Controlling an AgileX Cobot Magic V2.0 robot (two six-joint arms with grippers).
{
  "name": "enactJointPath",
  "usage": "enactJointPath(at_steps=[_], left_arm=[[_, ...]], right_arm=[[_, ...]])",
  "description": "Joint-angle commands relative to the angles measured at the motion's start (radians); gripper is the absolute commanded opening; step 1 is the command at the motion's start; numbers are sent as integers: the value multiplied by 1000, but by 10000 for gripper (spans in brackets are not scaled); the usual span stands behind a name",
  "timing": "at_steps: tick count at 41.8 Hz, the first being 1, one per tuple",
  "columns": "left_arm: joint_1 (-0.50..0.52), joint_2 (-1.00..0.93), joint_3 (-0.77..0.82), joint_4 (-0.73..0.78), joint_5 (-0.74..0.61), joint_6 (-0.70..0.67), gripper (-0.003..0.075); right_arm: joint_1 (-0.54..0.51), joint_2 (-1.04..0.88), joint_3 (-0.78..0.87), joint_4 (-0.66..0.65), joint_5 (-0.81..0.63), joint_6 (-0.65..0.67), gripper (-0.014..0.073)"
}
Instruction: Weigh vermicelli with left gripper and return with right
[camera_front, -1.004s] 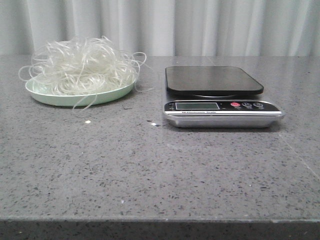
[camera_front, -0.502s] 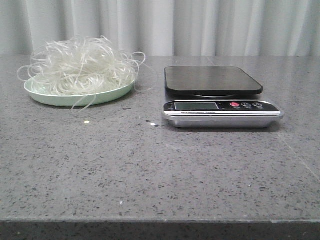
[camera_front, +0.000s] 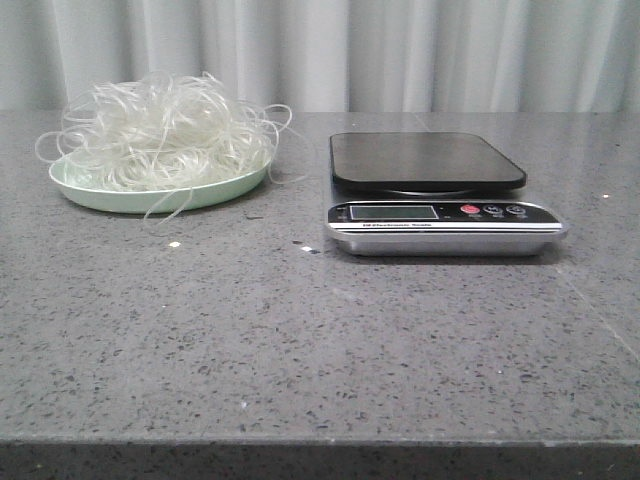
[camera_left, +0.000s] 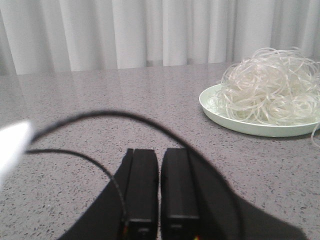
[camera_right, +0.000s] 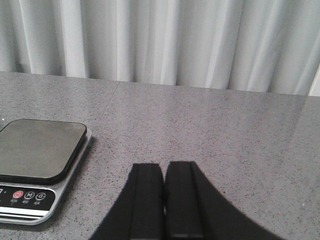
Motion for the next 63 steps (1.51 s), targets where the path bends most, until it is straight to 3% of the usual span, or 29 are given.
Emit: enactJointPath(at_steps=[1,15,25,50,63], left_arm=[[2,-22,8,-11,-82,-9,137],[2,-22,8,-11,-82,-9,137],[2,-22,8,-11,-82,-9,137],[2,-22,8,-11,-82,-9,137],[2,-20,8,-11,-83,-9,137]], right_arm=[[-7,14,-24,-6,-78,1,150],[-7,14,-15,13,-108,1,150],[-4,14,135,95,-270,3,150],[57,-139,485,86,-555,43,150],[57,-156,481,86,-539,43,150]])
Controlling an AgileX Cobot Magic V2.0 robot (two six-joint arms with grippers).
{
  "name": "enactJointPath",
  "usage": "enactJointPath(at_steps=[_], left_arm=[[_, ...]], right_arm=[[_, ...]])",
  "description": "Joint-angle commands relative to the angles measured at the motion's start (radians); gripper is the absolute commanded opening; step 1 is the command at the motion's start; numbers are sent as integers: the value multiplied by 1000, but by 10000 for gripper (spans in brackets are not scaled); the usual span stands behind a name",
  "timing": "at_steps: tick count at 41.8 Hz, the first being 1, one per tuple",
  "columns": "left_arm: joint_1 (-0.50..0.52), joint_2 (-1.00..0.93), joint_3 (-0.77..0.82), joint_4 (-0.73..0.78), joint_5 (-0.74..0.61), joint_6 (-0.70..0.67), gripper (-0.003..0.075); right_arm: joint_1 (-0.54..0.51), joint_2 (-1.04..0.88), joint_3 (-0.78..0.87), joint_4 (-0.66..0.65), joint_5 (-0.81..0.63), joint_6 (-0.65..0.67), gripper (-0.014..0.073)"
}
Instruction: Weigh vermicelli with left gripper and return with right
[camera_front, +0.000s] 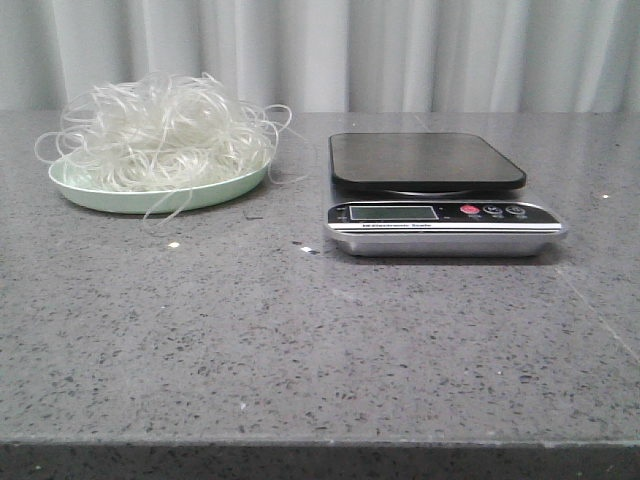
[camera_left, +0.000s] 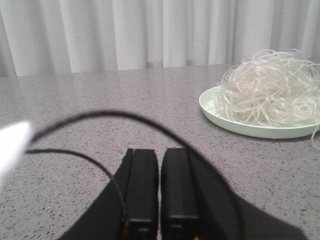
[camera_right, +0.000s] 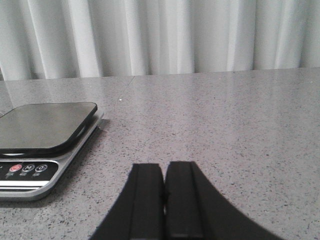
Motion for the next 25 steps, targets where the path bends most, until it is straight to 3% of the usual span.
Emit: enactJointPath(at_steps=[1,25], left_arm=[[2,-20,8,-11,-77,-9,137],[2,-20,8,-11,-77,-9,137]], right_arm=[[-2,-17,-7,1,-89,0,150],[-79,-17,-7,-1,-88,0,150]])
